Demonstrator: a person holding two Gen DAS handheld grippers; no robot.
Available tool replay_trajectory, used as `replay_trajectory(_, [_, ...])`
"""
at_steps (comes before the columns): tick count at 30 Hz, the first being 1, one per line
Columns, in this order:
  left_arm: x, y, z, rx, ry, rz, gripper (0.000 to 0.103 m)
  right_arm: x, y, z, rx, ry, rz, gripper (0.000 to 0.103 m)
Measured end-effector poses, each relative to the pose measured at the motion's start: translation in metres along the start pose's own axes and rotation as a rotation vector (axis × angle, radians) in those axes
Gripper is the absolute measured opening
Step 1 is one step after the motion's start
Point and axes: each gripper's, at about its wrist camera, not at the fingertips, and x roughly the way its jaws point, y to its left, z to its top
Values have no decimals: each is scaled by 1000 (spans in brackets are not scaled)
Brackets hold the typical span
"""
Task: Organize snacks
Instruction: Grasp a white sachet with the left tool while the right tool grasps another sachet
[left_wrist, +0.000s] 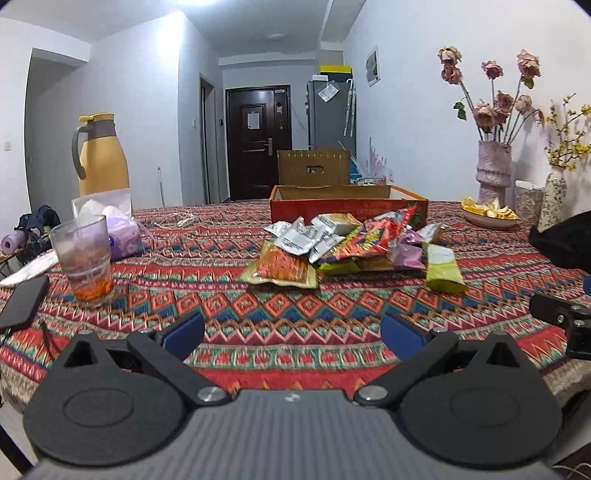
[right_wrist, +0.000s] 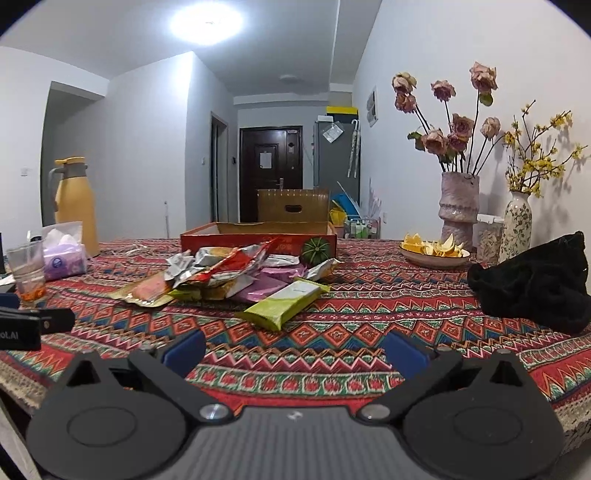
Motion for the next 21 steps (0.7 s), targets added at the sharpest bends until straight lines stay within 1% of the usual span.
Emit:
replay_trajectory(2, [11,1,6,2,4,2,103,12,-3,5,13,15,9,103])
replay_trajectory(5, [29,2,15,2,13,-1,103,30,-10,15,67,58,57,103])
replay_trajectory(7, [41,3,22,5,17,-12,103,43,-12,21,87,77,73,103])
replay_trajectory(11, [65,2,31,13,16,-24,103,68,-4,31,37,83,34,103])
replay_trajectory(12, [72,3,35,11,20,-32,103,74,-2,34,22,91,36,103])
replay_trajectory(13, [80,4,39,4,27,-41,103,81,-2,37,20,102,43,102])
replay_trajectory(15, [95,7,50,-16,33,-66,102,98,-4,44,60,130,72,101])
replay_trajectory(16, [102,9,55,-26,32,-75,101,107,-6,48,81,146,90,97])
replay_trajectory(17, [109,10,61,-38,28,-80,98,115,-8,51,92,161,101,88])
replay_trajectory(18, [118,12,69,-55,18,-73,91,123,-9,55,95,173,101,85])
replay_trajectory(19, [126,13,76,-74,10,-62,87,133,-10,61,96,178,94,83])
replay_trajectory(20, [135,14,83,-91,5,-58,81,139,-10,65,94,173,94,83])
replay_trajectory(21, [145,15,90,-106,5,-57,78,146,-11,70,89,166,96,83])
